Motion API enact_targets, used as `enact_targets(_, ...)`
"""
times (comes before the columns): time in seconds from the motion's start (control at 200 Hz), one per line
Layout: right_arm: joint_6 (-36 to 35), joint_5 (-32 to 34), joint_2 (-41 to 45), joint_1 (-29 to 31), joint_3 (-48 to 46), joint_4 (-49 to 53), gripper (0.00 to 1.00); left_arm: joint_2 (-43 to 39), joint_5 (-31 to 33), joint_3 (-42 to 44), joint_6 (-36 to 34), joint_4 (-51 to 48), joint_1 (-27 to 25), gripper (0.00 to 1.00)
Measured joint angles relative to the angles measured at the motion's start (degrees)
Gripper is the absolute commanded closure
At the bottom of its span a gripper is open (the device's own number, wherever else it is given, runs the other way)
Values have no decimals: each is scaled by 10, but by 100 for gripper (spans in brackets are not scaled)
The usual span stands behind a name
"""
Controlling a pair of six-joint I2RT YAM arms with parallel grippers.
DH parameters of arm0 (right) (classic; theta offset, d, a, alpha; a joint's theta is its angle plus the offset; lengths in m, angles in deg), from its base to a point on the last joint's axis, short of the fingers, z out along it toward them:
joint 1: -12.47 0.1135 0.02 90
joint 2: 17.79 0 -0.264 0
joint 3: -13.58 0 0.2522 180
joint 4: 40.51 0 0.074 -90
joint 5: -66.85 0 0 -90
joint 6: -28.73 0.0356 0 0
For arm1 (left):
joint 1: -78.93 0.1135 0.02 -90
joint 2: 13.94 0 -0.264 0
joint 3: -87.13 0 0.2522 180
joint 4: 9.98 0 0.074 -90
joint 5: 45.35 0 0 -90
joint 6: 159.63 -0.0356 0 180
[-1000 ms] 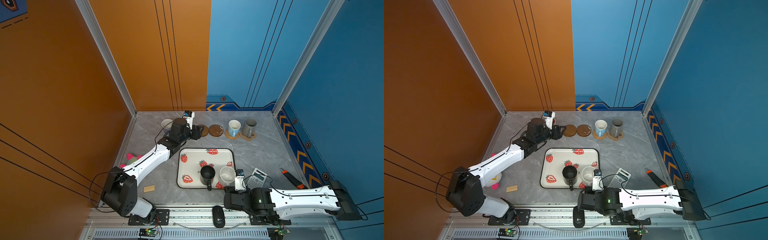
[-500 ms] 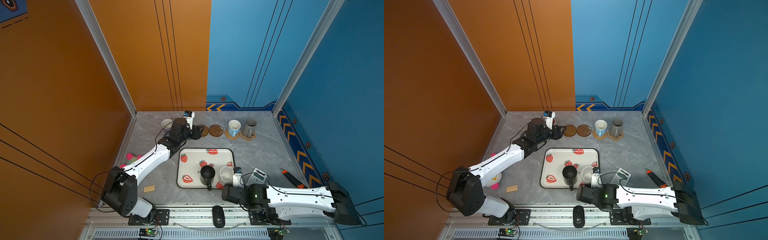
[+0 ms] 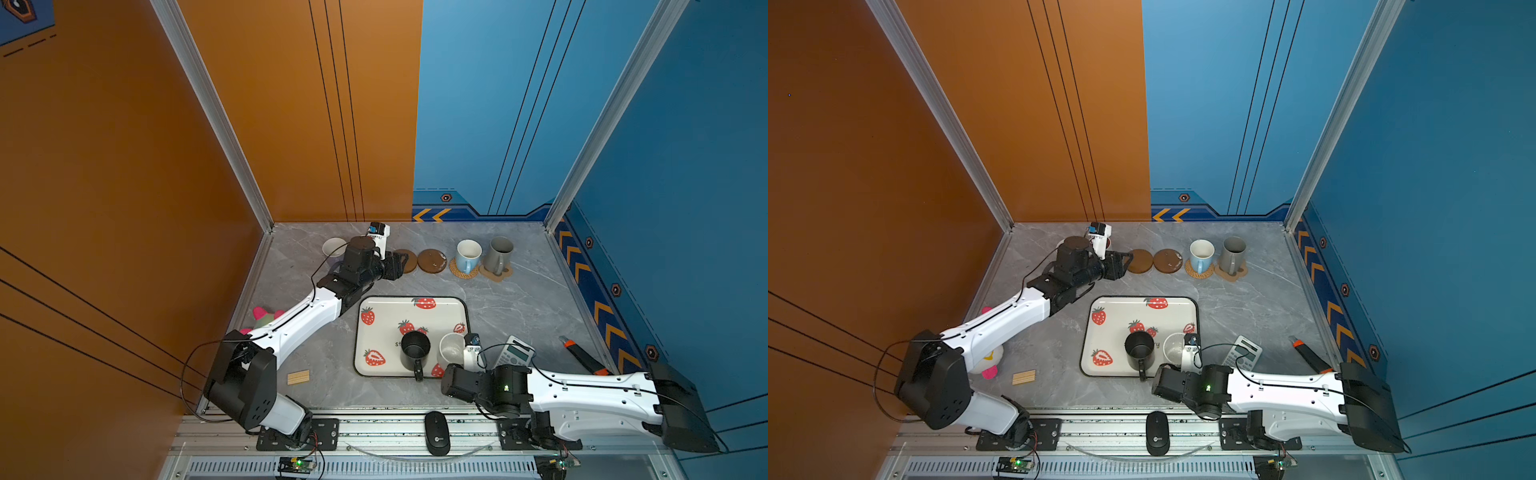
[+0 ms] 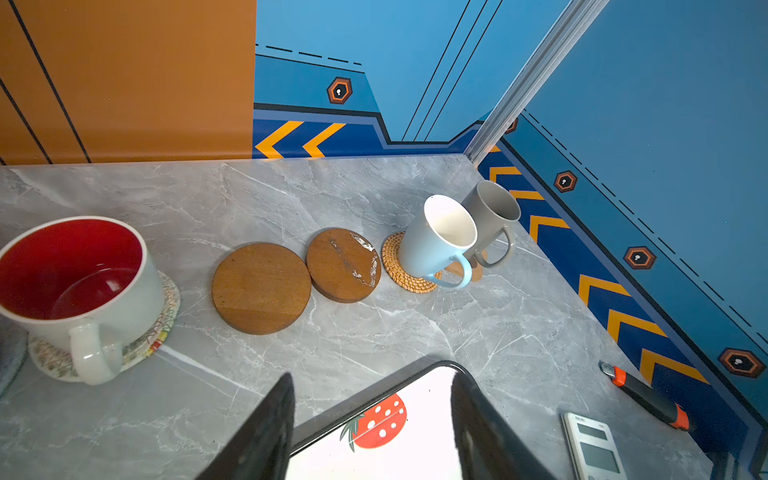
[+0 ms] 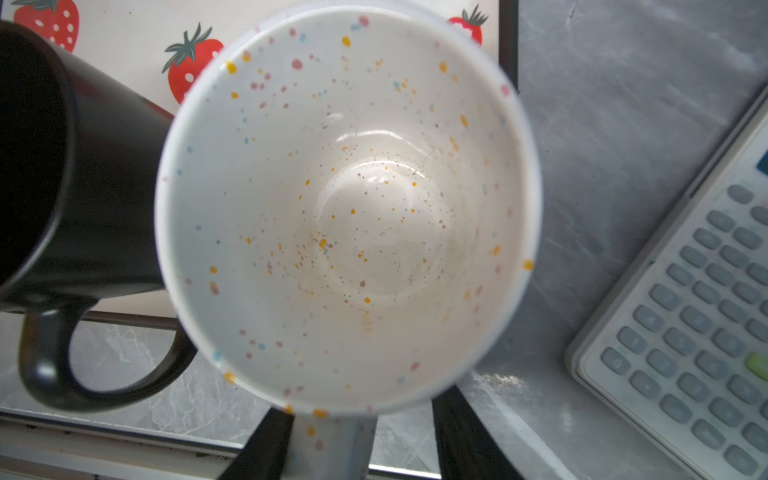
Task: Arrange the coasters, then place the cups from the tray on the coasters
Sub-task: 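Lift the speckled mug off the tray with the right gripper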
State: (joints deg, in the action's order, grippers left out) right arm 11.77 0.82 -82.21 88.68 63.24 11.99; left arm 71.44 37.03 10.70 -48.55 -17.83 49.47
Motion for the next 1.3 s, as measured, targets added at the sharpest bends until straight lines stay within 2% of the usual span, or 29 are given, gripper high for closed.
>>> enact_targets(0.546, -16, -18, -9, -16, -2, -20, 71, 6, 0, 0, 4, 2, 0, 39)
enact_targets(0.716, -24, -19, -9, -17, -2, -16, 81, 13, -2, 0, 4, 2, 0, 39)
enact_targets(0.967, -28, -19, -9, -20, -2, -17, 100, 18, -6, 0, 4, 3, 0, 39)
enact_targets(1.297, -32, -18, -9, -20, -1, -13, 100, 18, -6, 0, 4, 3, 0, 39)
